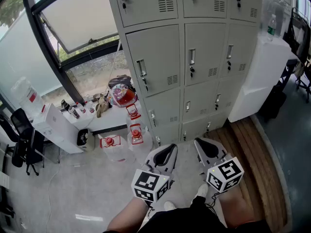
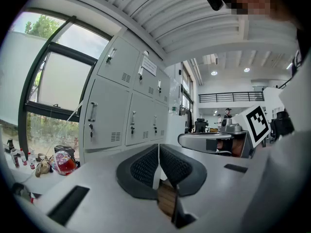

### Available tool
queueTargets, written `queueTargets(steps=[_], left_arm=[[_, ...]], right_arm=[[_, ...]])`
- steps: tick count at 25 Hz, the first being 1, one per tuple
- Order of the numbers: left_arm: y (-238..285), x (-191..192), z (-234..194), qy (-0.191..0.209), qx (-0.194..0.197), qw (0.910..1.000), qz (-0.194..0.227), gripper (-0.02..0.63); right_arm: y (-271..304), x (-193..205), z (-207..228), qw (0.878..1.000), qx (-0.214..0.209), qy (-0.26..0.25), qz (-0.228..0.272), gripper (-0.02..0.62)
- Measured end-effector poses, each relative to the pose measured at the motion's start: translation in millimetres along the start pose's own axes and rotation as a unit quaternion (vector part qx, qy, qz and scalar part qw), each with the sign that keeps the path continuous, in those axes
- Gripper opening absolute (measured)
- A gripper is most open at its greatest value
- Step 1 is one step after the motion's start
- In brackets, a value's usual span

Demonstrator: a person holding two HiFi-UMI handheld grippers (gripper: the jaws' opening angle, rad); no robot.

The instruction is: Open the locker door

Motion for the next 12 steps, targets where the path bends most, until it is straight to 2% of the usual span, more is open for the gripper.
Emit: queueTargets(steps=[12], left_arm=[[-9.1,1.0,-0.5,0.0,0.008,1.0,0.0,0.023]], right_arm=[[-0.1,-0.9,-8.0,1.0,-0.003,0.003,0.011,0.054]])
Point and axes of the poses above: the fingertips, and each gripper's own axes: y forward along the fingers, z to its right, x out of its underside, the point moved 6 cm from there along -y, backward along the fingers, and after that the axes turned 4 degrees about -x, right-handed, at the moved point
